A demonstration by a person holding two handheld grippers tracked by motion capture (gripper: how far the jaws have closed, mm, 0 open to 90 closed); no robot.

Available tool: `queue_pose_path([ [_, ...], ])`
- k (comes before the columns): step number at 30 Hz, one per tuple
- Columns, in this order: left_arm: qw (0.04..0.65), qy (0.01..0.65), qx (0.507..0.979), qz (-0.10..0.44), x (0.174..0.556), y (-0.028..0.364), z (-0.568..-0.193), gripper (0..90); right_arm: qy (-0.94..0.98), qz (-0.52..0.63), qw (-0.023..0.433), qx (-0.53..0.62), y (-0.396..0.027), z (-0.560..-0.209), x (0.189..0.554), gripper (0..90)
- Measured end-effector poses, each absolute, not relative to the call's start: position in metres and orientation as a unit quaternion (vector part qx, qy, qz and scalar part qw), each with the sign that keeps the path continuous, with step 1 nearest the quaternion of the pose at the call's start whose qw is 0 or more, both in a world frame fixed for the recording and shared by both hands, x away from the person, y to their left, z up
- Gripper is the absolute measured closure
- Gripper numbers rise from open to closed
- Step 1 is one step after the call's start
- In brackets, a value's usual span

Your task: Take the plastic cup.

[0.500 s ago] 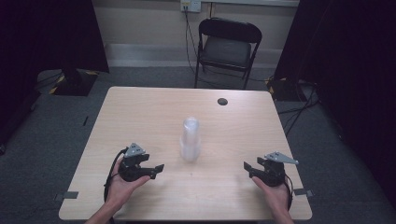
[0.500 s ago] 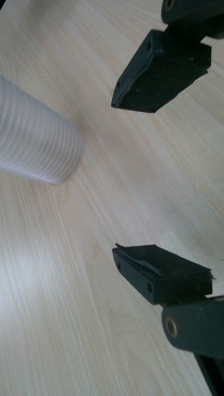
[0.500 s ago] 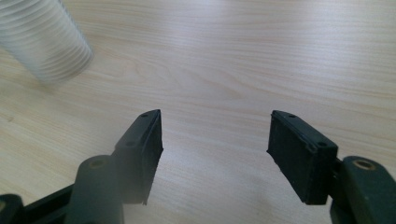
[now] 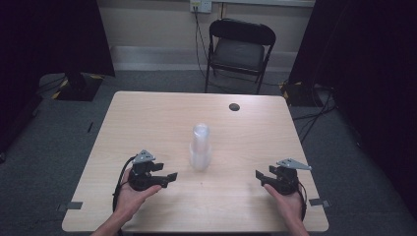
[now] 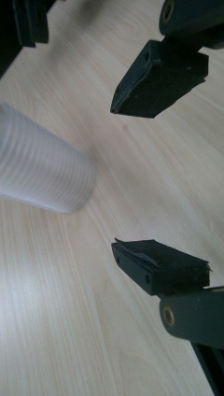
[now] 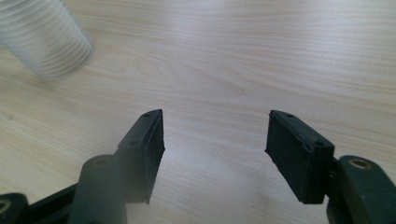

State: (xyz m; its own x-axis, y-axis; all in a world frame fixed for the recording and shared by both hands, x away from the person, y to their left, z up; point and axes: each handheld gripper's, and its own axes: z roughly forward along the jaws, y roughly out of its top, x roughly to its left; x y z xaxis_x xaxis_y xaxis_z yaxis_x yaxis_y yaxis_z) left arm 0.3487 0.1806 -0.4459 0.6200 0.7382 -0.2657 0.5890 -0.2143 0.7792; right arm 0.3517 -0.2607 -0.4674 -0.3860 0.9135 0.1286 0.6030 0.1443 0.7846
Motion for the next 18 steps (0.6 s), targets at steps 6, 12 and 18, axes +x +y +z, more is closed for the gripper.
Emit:
queue_pose_path([
  [6,0.462,0.41,0.78,0.104,0.345,0.178,-0.436,27.1,0.731,0.4,0.202,0.515,-0.261,-0.463,0.345,37.2],
  [12,0.466,0.389,0.781,0.145,0.346,0.17,-0.422,29.0,0.729,0.406,0.202,0.514,-0.261,-0.462,0.342,37.2],
  [18,0.473,0.379,0.779,0.16,0.353,0.165,-0.414,23.9,0.729,0.404,0.199,0.515,-0.262,-0.462,0.344,37.1],
])
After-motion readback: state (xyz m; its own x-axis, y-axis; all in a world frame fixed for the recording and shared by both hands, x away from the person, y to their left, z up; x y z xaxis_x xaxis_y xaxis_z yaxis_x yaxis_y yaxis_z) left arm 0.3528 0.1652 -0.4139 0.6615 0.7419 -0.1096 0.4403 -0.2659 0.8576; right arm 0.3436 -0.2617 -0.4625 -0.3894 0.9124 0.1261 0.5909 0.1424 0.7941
